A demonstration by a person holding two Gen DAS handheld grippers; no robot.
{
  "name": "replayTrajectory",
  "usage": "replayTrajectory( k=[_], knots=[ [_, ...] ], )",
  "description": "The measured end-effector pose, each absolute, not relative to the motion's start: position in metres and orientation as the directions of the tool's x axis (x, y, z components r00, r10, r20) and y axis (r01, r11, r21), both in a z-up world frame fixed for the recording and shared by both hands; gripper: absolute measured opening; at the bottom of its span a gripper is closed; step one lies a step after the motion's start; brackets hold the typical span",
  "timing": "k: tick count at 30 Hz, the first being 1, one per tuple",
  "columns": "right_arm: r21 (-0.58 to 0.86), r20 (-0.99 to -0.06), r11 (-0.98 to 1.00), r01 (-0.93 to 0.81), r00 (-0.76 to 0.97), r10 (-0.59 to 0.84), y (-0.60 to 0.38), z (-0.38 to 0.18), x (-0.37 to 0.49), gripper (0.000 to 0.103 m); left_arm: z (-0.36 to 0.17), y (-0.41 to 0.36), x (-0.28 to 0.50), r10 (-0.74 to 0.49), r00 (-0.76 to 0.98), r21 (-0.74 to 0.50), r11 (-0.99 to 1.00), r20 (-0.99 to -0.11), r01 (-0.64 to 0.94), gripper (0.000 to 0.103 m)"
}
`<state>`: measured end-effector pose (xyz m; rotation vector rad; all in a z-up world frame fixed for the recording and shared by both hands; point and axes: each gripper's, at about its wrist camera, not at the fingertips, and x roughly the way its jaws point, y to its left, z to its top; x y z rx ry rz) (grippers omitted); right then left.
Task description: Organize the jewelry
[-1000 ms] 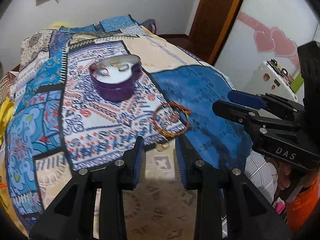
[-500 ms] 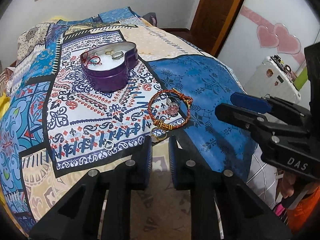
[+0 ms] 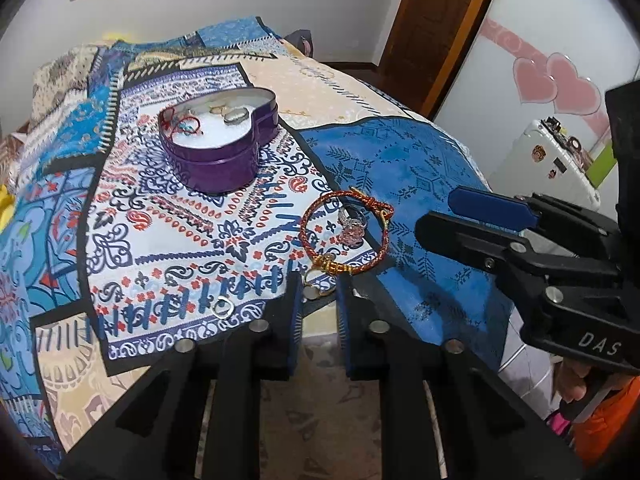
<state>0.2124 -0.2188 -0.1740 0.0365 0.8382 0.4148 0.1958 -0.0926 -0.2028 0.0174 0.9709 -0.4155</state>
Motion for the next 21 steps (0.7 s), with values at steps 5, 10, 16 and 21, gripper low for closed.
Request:
replayTrajectory(
  k=[5, 10, 16, 21],
  knots=[
    [0.199, -0.718, 0.91, -0.365, 0.577, 0.388, -0.211, -0.178, 0.219, 0.036, -0.201, -0.09, 0.19, -0.33, 0.505, -0.154, 0.921, -0.798, 0.359, 0.008],
    [0.209, -0.724, 0.898, -0.388, 0.555, 0.409, -0.201, -0.183, 0.224, 0.029, -0.193, -0.08, 0.189, -0.331, 0.526, -0.165, 0.927, -0.783, 0.338, 0.008],
    [0.207, -0.743, 0.895, -0.395, 0.531, 0.407, -0.19, -0.193, 0.234, 0.023, -0.18, -0.068, 0.188, -0.316, 0.564, -0.154, 0.936, -0.763, 0.317, 0.008],
    [0.175, -0.754, 0.899, -0.402, 0.533, 0.385, -0.185, -0.199, 0.236, 0.018, -0.178, -0.06, 0.19, -0.315, 0.571, -0.159, 0.939, -0.758, 0.306, 0.008]
  ],
)
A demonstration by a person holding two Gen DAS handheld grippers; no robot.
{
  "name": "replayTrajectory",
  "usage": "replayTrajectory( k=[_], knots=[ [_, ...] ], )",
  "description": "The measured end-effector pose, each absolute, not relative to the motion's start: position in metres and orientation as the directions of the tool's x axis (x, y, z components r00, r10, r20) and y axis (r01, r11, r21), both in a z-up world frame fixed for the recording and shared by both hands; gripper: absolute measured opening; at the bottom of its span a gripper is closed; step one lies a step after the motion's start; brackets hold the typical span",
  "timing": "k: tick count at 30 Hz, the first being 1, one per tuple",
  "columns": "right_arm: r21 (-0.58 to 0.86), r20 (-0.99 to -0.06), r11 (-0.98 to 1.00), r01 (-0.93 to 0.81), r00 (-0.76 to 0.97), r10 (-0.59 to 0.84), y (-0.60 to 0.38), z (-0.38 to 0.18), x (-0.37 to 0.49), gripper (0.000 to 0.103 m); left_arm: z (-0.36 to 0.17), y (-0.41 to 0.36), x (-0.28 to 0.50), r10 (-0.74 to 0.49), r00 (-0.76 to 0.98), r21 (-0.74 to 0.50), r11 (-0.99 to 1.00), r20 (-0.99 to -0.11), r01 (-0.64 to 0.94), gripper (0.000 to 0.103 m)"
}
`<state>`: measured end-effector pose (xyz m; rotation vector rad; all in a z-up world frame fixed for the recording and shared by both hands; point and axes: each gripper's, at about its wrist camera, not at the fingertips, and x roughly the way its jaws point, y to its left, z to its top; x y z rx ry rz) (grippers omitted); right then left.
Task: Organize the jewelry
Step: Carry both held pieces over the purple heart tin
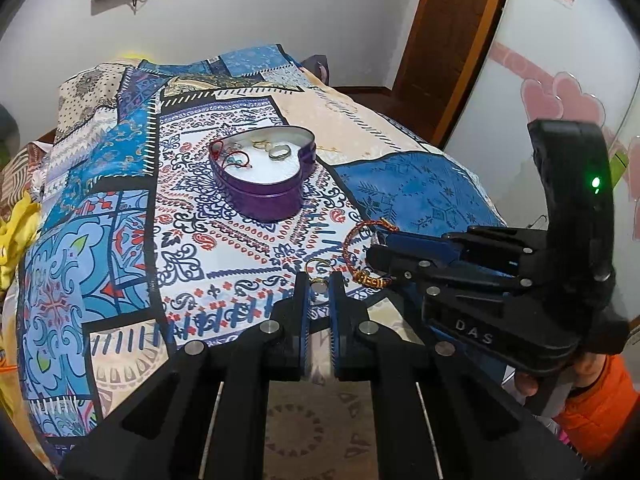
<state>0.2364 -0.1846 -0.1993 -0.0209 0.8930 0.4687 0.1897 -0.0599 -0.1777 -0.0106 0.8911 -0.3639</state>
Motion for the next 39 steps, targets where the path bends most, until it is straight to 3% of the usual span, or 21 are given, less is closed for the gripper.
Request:
replayTrajectory(
  k=[3, 12, 39],
  knots=[
    [0.163, -0.751, 0.895, -0.415, 0.537, 0.385, -0.184, -0.197, 0.235, 0.013, -0.177, -0.058, 0.191, -0.315, 0.573, -0.163, 0.94, -0.756, 0.301, 0.008],
    [0.152, -0.74, 0.89, -0.429, 0.548, 0.391, -0.184, -0.187, 0.232, 0.013, -0.167, -0.053, 0.193, -0.311, 0.599, -0.162, 0.943, -0.738, 0.291, 0.008],
    [0.183, -0.587, 0.871, -0.455, 0.66, 0.469, -0.168, -0.124, 0.268, 0.013, -0.119, -0.026, 0.238, -0.265, 0.726, -0.144, 0.963, -0.635, 0.226, 0.008]
  ],
)
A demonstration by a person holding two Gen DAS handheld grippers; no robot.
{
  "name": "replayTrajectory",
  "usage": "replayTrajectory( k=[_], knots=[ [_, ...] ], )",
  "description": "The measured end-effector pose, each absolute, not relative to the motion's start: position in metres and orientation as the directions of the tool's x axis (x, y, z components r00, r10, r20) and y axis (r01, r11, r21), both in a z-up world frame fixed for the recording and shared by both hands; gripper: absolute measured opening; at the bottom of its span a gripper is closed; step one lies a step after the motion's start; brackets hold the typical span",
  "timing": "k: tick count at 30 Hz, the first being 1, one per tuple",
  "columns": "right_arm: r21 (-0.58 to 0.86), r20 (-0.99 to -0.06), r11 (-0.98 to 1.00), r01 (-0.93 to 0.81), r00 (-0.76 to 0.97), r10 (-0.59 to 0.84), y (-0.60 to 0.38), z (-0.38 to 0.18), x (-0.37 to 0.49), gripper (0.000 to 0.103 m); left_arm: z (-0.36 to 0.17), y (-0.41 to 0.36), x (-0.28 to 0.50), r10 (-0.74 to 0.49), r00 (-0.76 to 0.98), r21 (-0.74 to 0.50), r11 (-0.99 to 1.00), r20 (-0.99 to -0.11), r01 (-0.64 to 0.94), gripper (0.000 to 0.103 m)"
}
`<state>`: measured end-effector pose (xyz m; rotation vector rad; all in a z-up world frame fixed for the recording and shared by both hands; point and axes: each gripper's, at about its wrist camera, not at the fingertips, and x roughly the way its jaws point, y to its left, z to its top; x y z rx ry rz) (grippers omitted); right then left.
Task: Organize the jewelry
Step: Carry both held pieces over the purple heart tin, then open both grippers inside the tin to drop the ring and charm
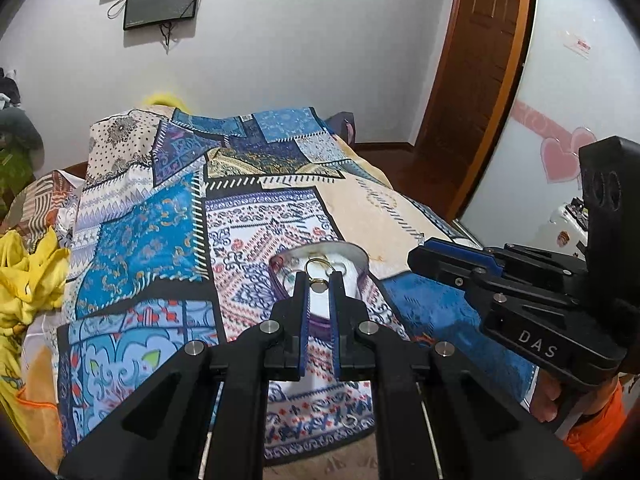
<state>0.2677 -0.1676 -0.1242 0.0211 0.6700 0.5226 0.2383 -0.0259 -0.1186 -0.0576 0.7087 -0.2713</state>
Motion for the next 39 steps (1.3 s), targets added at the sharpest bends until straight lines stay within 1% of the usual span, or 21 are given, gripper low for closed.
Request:
replayTrajectory(
  k=[9, 16, 24, 33, 39],
  knots=[
    [0.21, -0.593, 0.858, -0.469, 0.636, 0.493, -0.156, -0.132, 0.289, 0.013, -0.122, -0.018, 0.266, -0.264, 0.722, -0.158, 0.964, -0.64, 0.212, 0.008],
    [0.223, -0.637, 0.844, -0.487, 0.583, 0.505, -0.148, -0.149, 0.303, 0.013, -0.133, -0.014, 0.287, -0.28, 0.689, -0.177, 0.96, -0.668, 0.218, 0.008],
    [0.2, -0.685, 0.833, -0.516, 0.534, 0.495, -0.137, -0.161, 0.311, 0.013, -0.151, -0.016, 0.305, -0.296, 0.64, -0.189, 0.954, -0.709, 0.232, 0.008],
    [0.211, -0.717, 0.832, -0.514, 0.497, 0.489, -0.139, -0.169, 0.315, 0.013, -0.162, -0.019, 0.313, -0.339, 0.59, -0.23, 0.94, -0.733, 0.254, 0.007],
    [0.193, -0.715, 0.833, -0.518, 0.507, 0.481, -0.139, -0.167, 0.312, 0.013, -0.158, -0.021, 0.307, -0.335, 0.597, -0.213, 0.94, -0.729, 0.268, 0.008]
  ],
)
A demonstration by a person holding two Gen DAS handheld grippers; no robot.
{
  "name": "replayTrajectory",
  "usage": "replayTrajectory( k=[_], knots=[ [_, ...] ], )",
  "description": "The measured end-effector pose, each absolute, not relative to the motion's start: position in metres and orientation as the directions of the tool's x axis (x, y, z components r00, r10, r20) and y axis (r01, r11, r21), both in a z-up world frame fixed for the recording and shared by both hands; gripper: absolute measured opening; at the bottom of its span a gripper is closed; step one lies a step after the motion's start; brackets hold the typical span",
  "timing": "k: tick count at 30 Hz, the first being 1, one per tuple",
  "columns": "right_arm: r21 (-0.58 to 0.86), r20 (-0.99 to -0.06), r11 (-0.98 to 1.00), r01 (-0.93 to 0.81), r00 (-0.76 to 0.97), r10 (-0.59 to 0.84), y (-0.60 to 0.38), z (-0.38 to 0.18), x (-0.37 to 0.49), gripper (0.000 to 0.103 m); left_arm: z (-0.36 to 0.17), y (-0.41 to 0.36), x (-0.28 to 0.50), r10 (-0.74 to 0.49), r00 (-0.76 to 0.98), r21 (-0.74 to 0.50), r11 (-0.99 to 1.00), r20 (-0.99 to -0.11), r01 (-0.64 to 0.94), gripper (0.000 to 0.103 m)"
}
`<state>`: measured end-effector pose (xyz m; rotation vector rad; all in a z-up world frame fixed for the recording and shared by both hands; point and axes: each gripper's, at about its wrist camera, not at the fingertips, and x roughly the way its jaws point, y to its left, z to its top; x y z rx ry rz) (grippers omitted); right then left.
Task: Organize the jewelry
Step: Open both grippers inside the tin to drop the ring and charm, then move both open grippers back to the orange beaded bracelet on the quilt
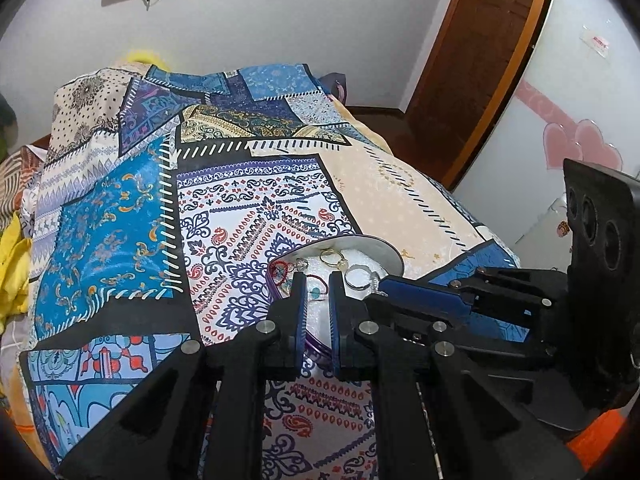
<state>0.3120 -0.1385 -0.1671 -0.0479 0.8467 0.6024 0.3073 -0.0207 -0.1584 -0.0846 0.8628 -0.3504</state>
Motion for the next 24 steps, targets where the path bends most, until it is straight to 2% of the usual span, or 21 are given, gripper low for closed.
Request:
replayTrajectory(
  k=[7, 14, 18, 20, 24],
  knots=[
    [0.182, -0.718, 0.838, -0.514, 0.513, 0.471, -0.14, -0.161, 0.309, 0.015, -0.148, -0.016, 0.298, -0.312, 0.617, -0.192, 0.948, -0.722, 0.254, 0.008],
    [0.153, -0.7, 0.856, -0.494, 0.557, 0.446, -0.146, -0.149, 0.299, 0.027, -0.137, -0.005, 0.284, -0.285, 0.639, -0.184, 0.958, -0.715, 0.222, 0.012],
    [0.131, -0.678, 0.87, -0.474, 0.598, 0.428, -0.152, -0.14, 0.29, 0.041, -0.132, 0.0, 0.272, -0.268, 0.653, -0.173, 0.963, -0.708, 0.207, 0.019],
    [0.123, -0.67, 0.877, -0.465, 0.613, 0.419, -0.155, -0.137, 0.286, 0.041, -0.129, 0.001, 0.265, -0.255, 0.661, -0.16, 0.966, -0.705, 0.202, 0.021],
    [0.105, -0.659, 0.891, -0.443, 0.64, 0.396, -0.161, -0.132, 0.278, 0.042, -0.125, 0.004, 0.249, -0.226, 0.677, -0.134, 0.973, -0.701, 0.187, 0.034]
  ],
)
